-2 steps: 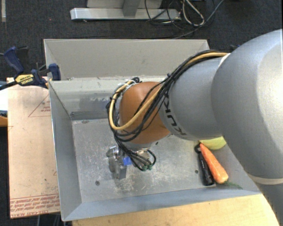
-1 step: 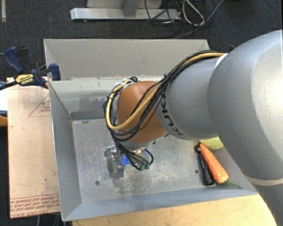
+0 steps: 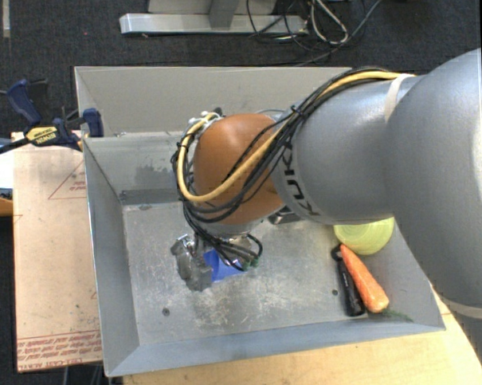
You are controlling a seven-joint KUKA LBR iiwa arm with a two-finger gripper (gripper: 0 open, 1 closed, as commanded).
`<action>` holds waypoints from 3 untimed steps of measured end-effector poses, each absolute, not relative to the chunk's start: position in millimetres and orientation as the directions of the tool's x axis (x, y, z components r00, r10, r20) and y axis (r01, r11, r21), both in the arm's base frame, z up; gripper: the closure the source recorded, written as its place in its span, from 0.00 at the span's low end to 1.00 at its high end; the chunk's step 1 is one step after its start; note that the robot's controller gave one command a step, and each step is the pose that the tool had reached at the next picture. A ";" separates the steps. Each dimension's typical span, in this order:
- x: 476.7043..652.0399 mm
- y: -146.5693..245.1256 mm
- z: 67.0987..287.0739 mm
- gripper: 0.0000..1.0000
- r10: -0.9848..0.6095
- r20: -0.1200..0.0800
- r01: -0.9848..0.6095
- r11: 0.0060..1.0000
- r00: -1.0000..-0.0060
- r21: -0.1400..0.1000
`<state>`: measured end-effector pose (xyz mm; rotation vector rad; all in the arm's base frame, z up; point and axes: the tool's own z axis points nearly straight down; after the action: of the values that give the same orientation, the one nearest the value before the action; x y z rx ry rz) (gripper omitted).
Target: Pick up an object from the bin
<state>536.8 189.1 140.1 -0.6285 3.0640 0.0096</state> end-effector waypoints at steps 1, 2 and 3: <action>535.2 177.7 158.1 1.00 -0.241 -0.016 -0.241 0.970 -0.970 0.006; 550.7 136.0 149.7 1.00 -0.424 -0.018 -0.424 0.906 -0.906 0.004; 531.8 121.8 142.7 1.00 -0.407 -0.021 -0.407 0.913 -0.913 0.002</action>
Offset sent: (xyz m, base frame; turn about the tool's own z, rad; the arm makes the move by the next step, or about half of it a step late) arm 0.0150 -0.0584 0.0089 -0.0534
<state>531.8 121.8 142.7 -0.6494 3.0528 0.0102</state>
